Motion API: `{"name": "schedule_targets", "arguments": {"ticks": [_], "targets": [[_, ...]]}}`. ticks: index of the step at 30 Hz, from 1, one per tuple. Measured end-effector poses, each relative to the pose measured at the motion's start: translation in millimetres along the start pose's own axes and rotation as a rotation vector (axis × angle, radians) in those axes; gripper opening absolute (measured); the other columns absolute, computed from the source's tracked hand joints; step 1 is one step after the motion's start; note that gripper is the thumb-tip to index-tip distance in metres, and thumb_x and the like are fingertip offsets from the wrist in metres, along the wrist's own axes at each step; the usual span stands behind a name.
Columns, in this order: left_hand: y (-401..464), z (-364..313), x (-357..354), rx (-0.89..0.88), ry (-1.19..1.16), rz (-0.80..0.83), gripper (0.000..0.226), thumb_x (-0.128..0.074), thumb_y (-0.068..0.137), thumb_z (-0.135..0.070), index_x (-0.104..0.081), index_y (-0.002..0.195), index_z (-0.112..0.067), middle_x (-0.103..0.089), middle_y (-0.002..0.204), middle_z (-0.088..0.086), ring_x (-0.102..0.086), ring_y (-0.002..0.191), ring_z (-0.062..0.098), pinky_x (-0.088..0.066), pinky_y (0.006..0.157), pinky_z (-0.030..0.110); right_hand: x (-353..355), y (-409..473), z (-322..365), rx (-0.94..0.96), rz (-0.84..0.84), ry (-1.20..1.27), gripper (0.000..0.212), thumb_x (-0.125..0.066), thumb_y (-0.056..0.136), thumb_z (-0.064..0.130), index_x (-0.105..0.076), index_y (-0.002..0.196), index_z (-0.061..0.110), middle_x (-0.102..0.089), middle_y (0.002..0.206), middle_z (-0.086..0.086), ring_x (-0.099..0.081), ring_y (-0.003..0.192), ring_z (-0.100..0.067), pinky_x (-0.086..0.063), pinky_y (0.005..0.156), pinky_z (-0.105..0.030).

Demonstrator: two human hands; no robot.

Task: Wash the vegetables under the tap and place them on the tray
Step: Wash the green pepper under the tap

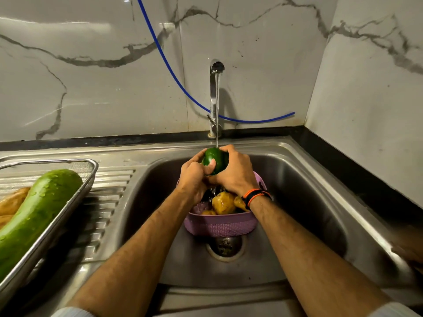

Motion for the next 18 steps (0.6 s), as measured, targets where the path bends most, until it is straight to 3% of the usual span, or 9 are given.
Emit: {"name": "schedule_targets", "arguments": {"ticks": [4, 9, 15, 18], "targets": [[-2.9, -1.5, -3.4, 0.000, 0.003, 0.034, 0.043, -0.050, 0.091, 0.011, -0.065, 0.119, -0.019, -0.064, 0.122, 0.017, -0.064, 0.109, 0.036, -0.060, 0.076, 0.049, 0.9, 0.7, 1.2, 0.011, 0.000, -0.004, 0.082, -0.093, 0.056, 0.033, -0.055, 0.126, 0.017, -0.065, 0.118, -0.004, -0.059, 0.102, -0.017, -0.050, 0.084, -0.026], [-4.5, 0.6, 0.1, 0.017, -0.013, 0.017, 0.041, -0.052, 0.093, 0.009, -0.062, 0.127, -0.013, -0.064, 0.123, 0.019, -0.063, 0.112, 0.037, -0.059, 0.080, 0.049, -10.4, 1.7, 6.0, 0.037, 0.167, 0.020, 0.082, -0.089, 0.066, 0.022, -0.049, 0.138, 0.016, -0.060, 0.128, -0.006, -0.054, 0.107, -0.015, -0.040, 0.084, -0.021], [2.3, -3.3, 5.9, -0.021, -0.057, -0.091, 0.038, -0.056, 0.094, 0.005, -0.062, 0.128, -0.011, -0.066, 0.119, 0.017, -0.066, 0.106, 0.032, -0.060, 0.077, 0.046, -2.6, 0.5, 9.7, 0.052, 0.002, 0.047, 0.073, -0.093, 0.061, 0.031, -0.062, 0.126, 0.017, -0.068, 0.117, -0.003, -0.059, 0.101, -0.012, -0.045, 0.084, -0.019], [1.3, -4.1, 2.6, 0.007, -0.024, -0.005, 0.038, -0.054, 0.095, 0.002, -0.061, 0.130, -0.012, -0.065, 0.123, 0.019, -0.065, 0.110, 0.035, -0.060, 0.076, 0.045, -2.9, 2.4, 9.9, 0.046, 0.032, 0.041, 0.078, -0.092, 0.060, 0.029, -0.059, 0.130, 0.018, -0.066, 0.120, -0.003, -0.057, 0.102, -0.012, -0.044, 0.083, -0.019]]}}
Point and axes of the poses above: each hand's wrist, its own y-axis towards the middle knuckle, its own x-axis out of the back of the hand, z = x × y, the point moved 8 cm from there along y, towards the middle knuckle
